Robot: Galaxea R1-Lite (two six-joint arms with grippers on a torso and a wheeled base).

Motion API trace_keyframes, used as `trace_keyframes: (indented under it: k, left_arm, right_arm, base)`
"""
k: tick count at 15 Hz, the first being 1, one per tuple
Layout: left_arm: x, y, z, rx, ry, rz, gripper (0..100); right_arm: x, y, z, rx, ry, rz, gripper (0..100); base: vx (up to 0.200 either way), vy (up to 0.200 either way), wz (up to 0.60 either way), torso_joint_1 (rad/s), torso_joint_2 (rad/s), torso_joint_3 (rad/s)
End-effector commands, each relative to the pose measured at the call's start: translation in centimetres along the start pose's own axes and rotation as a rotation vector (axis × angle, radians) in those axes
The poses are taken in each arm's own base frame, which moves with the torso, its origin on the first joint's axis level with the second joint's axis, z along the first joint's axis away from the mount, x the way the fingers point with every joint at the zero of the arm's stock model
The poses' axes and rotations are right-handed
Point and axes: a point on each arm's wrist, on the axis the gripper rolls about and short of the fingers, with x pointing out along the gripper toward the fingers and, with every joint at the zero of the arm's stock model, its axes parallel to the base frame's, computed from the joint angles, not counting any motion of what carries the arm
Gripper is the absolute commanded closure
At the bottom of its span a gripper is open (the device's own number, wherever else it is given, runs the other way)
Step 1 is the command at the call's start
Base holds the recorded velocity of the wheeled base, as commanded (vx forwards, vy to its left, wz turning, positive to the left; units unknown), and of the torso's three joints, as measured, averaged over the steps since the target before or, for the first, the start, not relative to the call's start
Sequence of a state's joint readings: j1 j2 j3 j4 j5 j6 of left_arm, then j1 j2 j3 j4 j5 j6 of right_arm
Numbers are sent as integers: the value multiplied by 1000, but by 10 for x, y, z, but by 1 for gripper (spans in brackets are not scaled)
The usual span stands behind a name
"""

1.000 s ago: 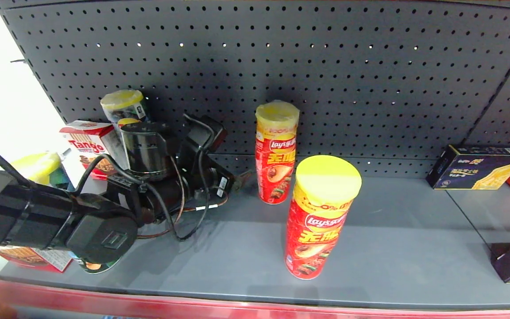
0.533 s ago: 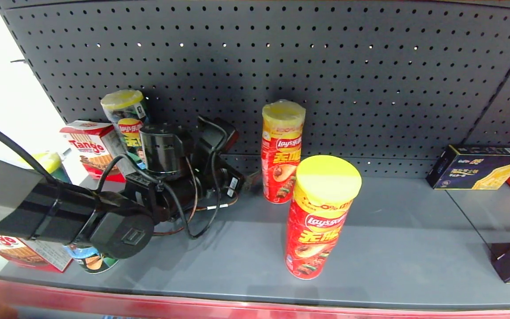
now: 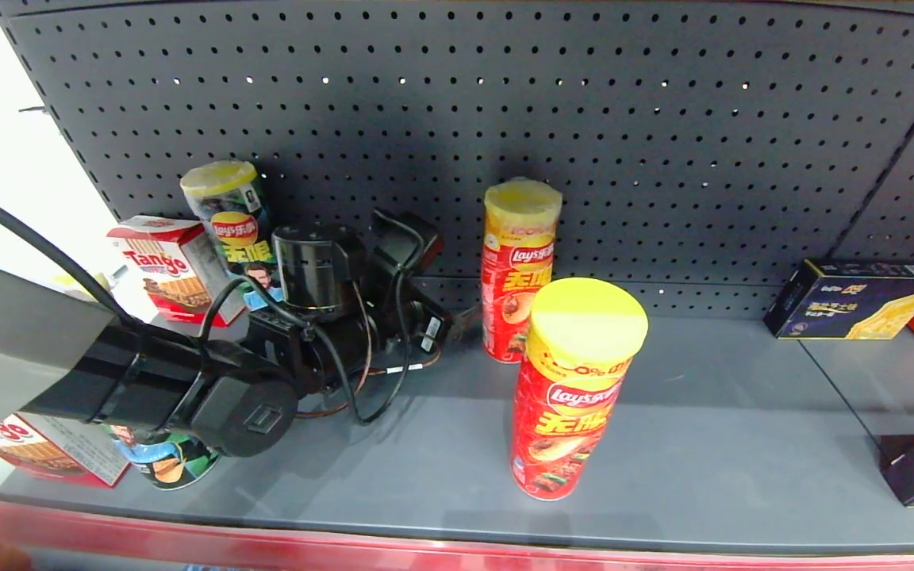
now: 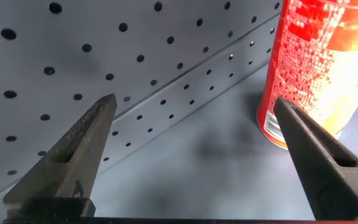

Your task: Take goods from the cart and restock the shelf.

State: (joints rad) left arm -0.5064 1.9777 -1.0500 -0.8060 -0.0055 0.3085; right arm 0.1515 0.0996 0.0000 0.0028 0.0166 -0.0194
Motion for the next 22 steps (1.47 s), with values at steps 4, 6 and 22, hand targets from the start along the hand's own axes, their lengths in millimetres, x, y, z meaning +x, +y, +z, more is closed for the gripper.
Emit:
trace_keyframes:
  k: [4,6,22]
  left_arm:
    - [-7,3,6,0,-16,6,0]
    - [-30,6,22,2,-51,14,0]
    - [-342,-16,0,-39,-441,-173,0]
  right_arm:
    - [0,0,0,-1,2,1,0]
    - [0,0,0,-1,0,1,0]
    - [0,0,0,-1,2,1,0]
  base:
    - [0,0,0,0,0,0]
    - [0,0,0,0,0,0]
    - [0,0,0,0,0,0]
